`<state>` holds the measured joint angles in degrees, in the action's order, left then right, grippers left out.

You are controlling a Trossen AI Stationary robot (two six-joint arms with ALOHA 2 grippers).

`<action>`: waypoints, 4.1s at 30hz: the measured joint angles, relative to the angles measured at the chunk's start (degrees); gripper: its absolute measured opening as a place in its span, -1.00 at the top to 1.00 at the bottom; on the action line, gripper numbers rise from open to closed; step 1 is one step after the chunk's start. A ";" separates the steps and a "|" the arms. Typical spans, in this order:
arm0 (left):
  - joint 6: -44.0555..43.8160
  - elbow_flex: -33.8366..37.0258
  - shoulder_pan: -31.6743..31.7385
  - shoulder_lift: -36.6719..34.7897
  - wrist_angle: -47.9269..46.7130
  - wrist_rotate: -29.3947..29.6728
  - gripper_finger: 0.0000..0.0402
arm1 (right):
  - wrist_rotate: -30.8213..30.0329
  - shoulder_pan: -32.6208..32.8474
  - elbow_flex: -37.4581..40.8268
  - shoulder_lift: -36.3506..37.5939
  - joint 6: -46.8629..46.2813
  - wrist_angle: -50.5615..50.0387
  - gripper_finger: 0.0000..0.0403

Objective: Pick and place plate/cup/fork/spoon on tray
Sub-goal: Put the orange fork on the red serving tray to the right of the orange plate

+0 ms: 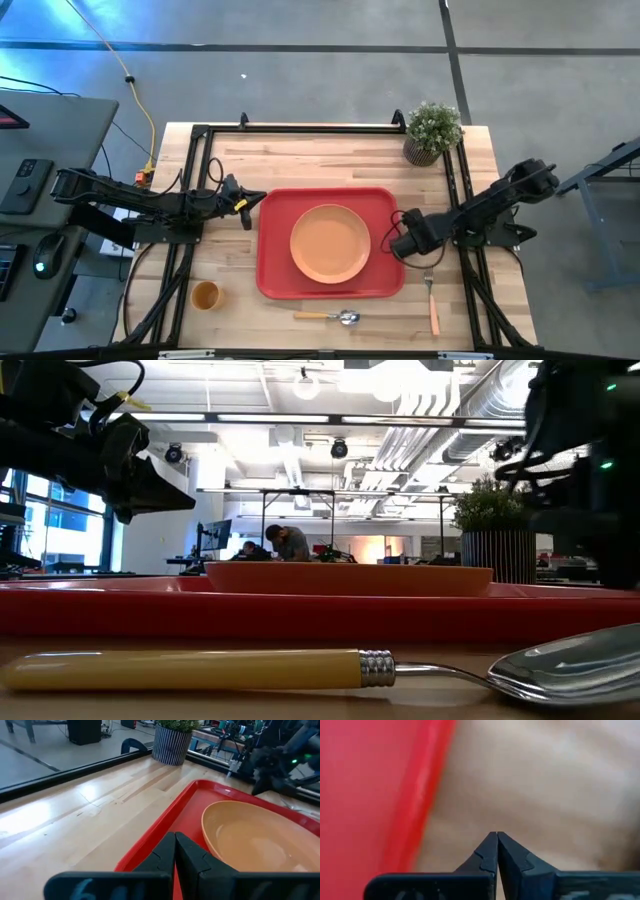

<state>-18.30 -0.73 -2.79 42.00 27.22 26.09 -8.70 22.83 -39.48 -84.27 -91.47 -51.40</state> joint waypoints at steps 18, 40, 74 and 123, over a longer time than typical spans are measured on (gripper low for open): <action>3.45 0.00 0.09 0.00 -0.39 -2.23 1.00 | 9.19 20.98 -15.50 -4.30 -19.11 -8.93 0.84; 2.49 -0.02 0.94 0.00 4.18 0.77 1.00 | 16.21 27.20 -15.46 -9.62 -24.52 -0.27 0.22; 7.52 -0.02 0.94 0.00 3.80 1.01 1.00 | 12.86 27.96 -9.11 -5.83 -30.49 1.00 0.53; 9.16 -0.02 0.94 0.00 -7.59 -3.51 1.00 | -7.82 -8.35 -12.34 -2.38 -1.44 9.16 0.94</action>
<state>-9.15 -0.75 -1.85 42.00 19.63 22.58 -16.53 14.48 -51.83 -86.65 -92.91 -42.23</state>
